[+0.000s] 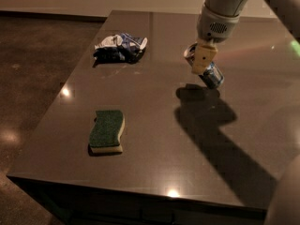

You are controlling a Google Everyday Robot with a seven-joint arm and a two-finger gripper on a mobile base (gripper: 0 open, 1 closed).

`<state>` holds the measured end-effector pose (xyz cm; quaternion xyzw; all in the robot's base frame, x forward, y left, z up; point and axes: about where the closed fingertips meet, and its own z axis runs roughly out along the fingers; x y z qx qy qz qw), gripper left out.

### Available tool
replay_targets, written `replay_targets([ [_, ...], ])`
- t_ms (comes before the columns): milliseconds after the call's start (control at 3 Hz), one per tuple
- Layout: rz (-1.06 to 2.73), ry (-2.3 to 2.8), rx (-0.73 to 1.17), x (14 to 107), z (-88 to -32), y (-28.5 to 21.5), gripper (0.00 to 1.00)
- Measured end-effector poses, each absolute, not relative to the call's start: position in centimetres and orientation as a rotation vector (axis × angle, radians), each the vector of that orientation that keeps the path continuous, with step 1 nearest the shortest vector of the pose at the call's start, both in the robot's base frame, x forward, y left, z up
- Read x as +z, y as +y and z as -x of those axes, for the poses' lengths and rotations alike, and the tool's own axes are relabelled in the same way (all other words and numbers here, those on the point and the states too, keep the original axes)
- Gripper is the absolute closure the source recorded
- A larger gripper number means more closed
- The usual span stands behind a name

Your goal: Knock redbull can over

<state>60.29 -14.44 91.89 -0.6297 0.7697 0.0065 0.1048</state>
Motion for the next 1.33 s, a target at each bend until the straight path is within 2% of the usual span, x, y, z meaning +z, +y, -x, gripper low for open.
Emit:
replay_targets([
  [333, 1.921, 2.273, -0.002, 91.2, -60.2, -13.8, 0.74],
  [667, 1.969, 2.269, 0.012, 90.3, -59.6, -13.1, 0.44],
  [1333, 2.022, 2.232, 0.038, 89.1, -58.8, -11.6, 0.0],
])
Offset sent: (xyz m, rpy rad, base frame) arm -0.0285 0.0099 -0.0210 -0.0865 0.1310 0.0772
